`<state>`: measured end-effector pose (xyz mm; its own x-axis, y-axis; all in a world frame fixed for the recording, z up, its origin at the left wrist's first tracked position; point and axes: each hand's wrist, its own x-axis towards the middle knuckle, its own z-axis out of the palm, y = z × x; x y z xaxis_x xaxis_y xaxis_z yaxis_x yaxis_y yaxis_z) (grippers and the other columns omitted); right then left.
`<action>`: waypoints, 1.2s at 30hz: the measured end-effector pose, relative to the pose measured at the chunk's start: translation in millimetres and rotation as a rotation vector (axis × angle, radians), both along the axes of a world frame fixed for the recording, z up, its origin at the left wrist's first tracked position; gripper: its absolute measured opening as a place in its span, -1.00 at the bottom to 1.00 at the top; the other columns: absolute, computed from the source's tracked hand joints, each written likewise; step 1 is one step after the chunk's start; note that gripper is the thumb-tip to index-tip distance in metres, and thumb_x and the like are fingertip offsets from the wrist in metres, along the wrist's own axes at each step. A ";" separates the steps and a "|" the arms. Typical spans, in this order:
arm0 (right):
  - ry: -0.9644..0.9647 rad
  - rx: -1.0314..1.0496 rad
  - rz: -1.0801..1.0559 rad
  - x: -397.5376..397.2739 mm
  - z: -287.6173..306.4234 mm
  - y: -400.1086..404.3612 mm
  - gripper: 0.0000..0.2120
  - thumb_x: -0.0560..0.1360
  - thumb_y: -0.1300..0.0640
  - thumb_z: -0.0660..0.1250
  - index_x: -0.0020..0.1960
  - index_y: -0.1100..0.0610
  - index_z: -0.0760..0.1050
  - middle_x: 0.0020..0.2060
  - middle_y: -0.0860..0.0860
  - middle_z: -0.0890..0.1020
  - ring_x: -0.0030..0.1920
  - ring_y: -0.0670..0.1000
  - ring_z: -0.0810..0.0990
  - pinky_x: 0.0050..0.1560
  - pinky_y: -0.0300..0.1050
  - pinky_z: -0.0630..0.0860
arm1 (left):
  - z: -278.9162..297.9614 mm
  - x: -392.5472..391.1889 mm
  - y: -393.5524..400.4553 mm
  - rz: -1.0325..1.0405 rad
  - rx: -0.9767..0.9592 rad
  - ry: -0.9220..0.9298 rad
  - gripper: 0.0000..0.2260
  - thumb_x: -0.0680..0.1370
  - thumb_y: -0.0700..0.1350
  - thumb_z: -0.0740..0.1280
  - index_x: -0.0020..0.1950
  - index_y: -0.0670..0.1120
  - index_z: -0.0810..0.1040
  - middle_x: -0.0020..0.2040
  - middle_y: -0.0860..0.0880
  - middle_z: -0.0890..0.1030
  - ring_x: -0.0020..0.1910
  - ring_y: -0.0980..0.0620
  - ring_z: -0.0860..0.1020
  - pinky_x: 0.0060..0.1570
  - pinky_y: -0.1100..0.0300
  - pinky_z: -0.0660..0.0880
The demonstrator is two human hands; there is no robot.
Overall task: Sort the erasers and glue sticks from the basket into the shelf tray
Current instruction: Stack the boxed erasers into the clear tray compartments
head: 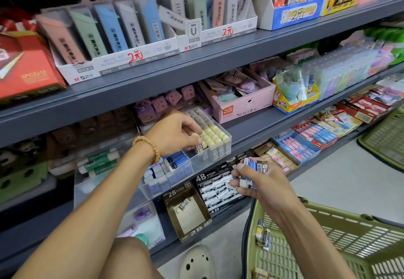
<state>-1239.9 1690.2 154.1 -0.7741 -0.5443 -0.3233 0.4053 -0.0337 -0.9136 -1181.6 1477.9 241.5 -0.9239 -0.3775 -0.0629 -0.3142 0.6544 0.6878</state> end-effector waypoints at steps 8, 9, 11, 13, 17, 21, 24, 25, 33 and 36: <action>-0.027 -0.040 0.037 0.2 -2.3 -3.8 -0.82 0.50 0.21 0.44 0.06 0.27 0.58 -0.24 0.12 0.61 -0.22 0.07 0.66 -0.21 -0.15 0.62 | -14.2 -12.5 11.0 0.001 0.029 0.016 -0.93 0.49 -0.23 0.45 -0.04 -0.15 0.69 -0.30 0.06 0.67 -0.28 0.08 0.68 -0.17 0.25 0.62; -0.026 -0.039 0.042 0.3 -2.0 -3.6 -0.84 0.50 0.23 0.45 0.05 0.27 0.59 -0.24 0.11 0.61 -0.22 0.06 0.66 -0.19 -0.14 0.63 | -15.4 -13.1 10.6 -0.002 0.023 0.016 -0.92 0.51 -0.22 0.44 -0.02 -0.13 0.69 -0.26 0.09 0.67 -0.25 0.06 0.68 -0.13 0.21 0.63; -0.024 -0.033 0.044 0.7 -0.2 -2.8 -0.83 0.49 0.27 0.45 0.06 0.26 0.58 -0.22 0.12 0.62 -0.21 0.06 0.67 -0.17 -0.12 0.64 | -16.3 -12.8 10.5 -0.035 -0.010 -0.006 -0.89 0.52 -0.20 0.42 0.02 -0.13 0.70 -0.22 0.12 0.66 -0.22 0.09 0.67 -0.06 0.21 0.61; -0.016 -0.035 0.038 1.6 1.9 -2.2 -0.81 0.47 0.29 0.46 0.07 0.24 0.57 -0.18 0.17 0.64 -0.20 0.09 0.69 -0.20 -0.13 0.63 | -17.3 -10.8 10.7 -0.071 -0.062 -0.028 -0.89 0.51 -0.19 0.43 0.01 -0.11 0.71 -0.25 0.19 0.62 -0.25 0.22 0.62 -0.09 0.34 0.55; 0.008 -0.056 0.077 5.1 6.6 -1.3 -0.84 0.50 0.25 0.43 0.07 0.24 0.56 -0.17 0.19 0.70 -0.21 0.14 0.72 -0.28 -0.18 0.62 | -21.1 -8.8 13.0 -0.055 -0.076 -0.017 -0.92 0.47 -0.17 0.47 -0.07 -0.04 0.71 -0.33 0.28 0.59 -0.27 0.25 0.63 -0.15 0.39 0.53; -0.026 -0.132 0.135 7.5 10.0 0.0 -0.89 0.58 0.21 0.34 0.09 0.20 0.56 -0.07 0.25 0.71 -0.21 0.14 0.71 -0.31 -0.19 0.62 | -22.8 -6.2 13.0 -0.079 -0.076 -0.004 -0.92 0.50 -0.17 0.44 -0.03 -0.06 0.70 -0.29 0.26 0.60 -0.31 0.31 0.61 -0.17 0.42 0.51; -0.023 -0.156 0.149 7.0 11.4 -2.2 -0.82 0.58 0.19 0.34 0.16 0.23 0.54 -0.09 0.23 0.70 -0.26 0.13 0.70 -0.33 -0.19 0.61 | -21.4 -1.6 11.6 -0.020 -0.081 0.105 -0.92 0.52 -0.15 0.41 -0.03 -0.05 0.70 -0.25 0.15 0.66 -0.33 0.32 0.56 -0.22 0.42 0.48; -0.014 -0.156 0.148 6.7 12.0 -3.5 -0.81 0.57 0.19 0.35 0.16 0.23 0.55 -0.12 0.21 0.69 -0.28 0.12 0.69 -0.35 -0.19 0.60 | -21.0 1.0 12.5 0.003 -0.031 0.156 -0.93 0.53 -0.16 0.40 -0.06 -0.04 0.69 -0.27 0.10 0.67 -0.35 0.31 0.56 -0.27 0.43 0.46; 0.124 -0.148 0.193 10.5 27.0 -21.4 -0.93 0.52 0.24 0.41 -0.06 0.22 0.54 -0.23 0.18 0.65 -0.39 0.07 0.60 -0.44 -0.19 0.51 | -16.1 24.9 18.9 -0.095 0.479 0.232 -0.83 0.47 -0.34 0.42 -0.01 -0.12 0.66 -0.22 -0.04 0.69 -0.28 0.08 0.64 -0.37 0.29 0.54; 0.165 -0.155 0.208 14.1 33.5 -29.9 -0.93 0.52 0.24 0.41 -0.06 0.23 0.54 -0.27 0.17 0.65 -0.40 0.06 0.60 -0.43 -0.19 0.52 | -14.1 34.7 15.5 -0.144 0.510 0.205 -0.76 0.41 -0.39 0.45 0.03 -0.16 0.64 -0.22 -0.05 0.67 -0.31 0.10 0.63 -0.29 0.27 0.58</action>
<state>-1225.8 1660.3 187.6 -0.6759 -0.7297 -0.1034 0.2646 -0.1093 -0.9582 -1146.9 1493.3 227.4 -0.9763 -0.2155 -0.0180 -0.0731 0.2502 0.9654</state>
